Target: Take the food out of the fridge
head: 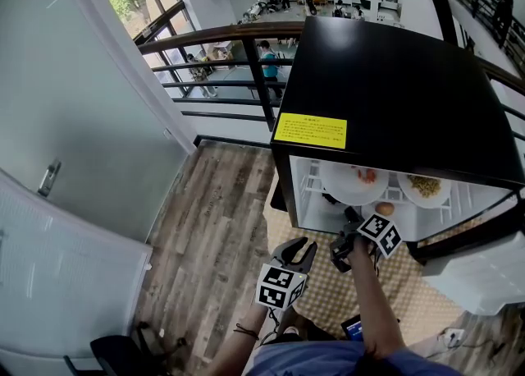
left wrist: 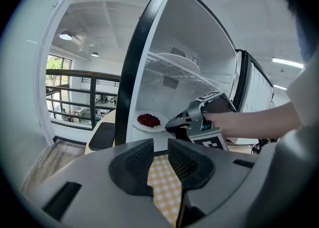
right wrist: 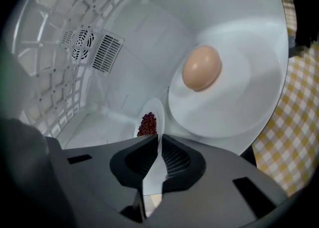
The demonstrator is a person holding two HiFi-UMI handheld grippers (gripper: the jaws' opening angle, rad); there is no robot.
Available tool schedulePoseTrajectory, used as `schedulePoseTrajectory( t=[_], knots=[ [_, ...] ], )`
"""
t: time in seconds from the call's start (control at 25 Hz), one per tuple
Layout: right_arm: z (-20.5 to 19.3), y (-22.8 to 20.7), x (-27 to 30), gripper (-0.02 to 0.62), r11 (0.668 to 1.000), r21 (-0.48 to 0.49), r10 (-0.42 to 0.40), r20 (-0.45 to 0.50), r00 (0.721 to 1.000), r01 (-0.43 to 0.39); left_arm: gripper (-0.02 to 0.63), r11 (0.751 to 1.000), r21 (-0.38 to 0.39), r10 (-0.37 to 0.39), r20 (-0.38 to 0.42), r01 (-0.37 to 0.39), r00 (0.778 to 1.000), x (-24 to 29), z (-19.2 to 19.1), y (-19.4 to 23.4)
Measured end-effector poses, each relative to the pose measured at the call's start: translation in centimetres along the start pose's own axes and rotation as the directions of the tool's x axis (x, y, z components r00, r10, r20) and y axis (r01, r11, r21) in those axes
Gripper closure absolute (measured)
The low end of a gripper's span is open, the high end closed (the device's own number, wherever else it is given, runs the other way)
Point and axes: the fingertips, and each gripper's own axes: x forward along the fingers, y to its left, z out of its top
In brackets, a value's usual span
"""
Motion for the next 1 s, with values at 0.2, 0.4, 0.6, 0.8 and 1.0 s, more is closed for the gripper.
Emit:
schedulePoseTrajectory(
  t=[0.2, 0.4, 0.6, 0.8, 1.0],
  knots=[
    [-0.5, -0.2, -1.4, 0.56, 1.0, -0.018, 0.005, -0.016, 1.0, -0.005, 0.511, 0.998, -0.033, -0.049, -0.01, 0.048, 0.999, 0.8, 0.4, -0.6],
    [-1.8, -1.1, -3.3, 0.565, 0.998, 0.061, 0.034, -0.066, 0.997, -0.03, 0.449, 0.976, -0.201, -0.089, -0.012, 0.085, 0.996, 2.0, -0.3, -0.4],
    [-2.8, -2.1, -5.1, 0.568, 0.994, 0.106, 0.048, -0.099, 0.994, -0.038, 0.395, 0.92, -0.374, -0.136, -0.02, 0.119, 0.99, 3.4, -2.0, -0.2],
    [-3.5, -2.7, -6.6, 0.568, 0.993, 0.107, 0.054, -0.119, 0.991, -0.041, 0.382, 0.895, -0.436, -0.138, -0.075, 0.092, 0.988, 5.0, -4.2, -0.3],
    [-3.8, -3.0, -7.3, 0.568, 0.993, 0.105, 0.059, -0.133, 0.989, -0.045, 0.36, 0.831, -0.542, -0.158, -0.01, 0.128, 0.987, 6.0, -4.1, -0.9]
  ],
)
